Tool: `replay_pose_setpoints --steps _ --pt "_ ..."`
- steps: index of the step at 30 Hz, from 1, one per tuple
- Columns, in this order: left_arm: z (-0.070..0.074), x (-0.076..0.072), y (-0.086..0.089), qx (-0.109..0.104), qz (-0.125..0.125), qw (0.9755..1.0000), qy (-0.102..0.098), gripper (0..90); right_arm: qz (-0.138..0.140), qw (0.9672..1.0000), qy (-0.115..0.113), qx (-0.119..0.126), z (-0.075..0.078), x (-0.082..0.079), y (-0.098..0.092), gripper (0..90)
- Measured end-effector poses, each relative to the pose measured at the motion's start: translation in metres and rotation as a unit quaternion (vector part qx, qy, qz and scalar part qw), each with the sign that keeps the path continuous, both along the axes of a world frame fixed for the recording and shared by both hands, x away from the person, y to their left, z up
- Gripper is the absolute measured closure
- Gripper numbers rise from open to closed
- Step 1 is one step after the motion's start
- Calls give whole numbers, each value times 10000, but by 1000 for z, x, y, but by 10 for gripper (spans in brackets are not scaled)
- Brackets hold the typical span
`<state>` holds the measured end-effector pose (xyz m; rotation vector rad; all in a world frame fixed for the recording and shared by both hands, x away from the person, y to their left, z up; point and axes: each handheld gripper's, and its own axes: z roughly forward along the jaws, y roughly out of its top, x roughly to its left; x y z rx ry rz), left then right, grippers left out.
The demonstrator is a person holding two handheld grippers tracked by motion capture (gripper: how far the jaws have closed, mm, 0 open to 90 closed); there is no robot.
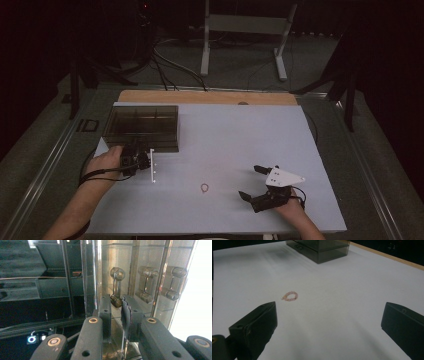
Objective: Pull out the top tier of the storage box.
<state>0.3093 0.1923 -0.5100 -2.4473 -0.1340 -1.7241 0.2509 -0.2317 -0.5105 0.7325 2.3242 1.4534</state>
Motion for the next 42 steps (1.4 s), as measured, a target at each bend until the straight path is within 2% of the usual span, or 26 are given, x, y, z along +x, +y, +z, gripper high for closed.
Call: replay_pose_setpoints --steps 17,36,42 --pt "2 -2 -3 -21 96 10000 1 806 1 10000 3 -14 0 1 0 7" --pt "4 -28 -5 -16 95 9999 109 804 -18 10000 6 12 0 0 0 7" --pt "4 -28 -5 -10 86 9999 109 803 -9 10000 31 -23 -1 2 0 7"
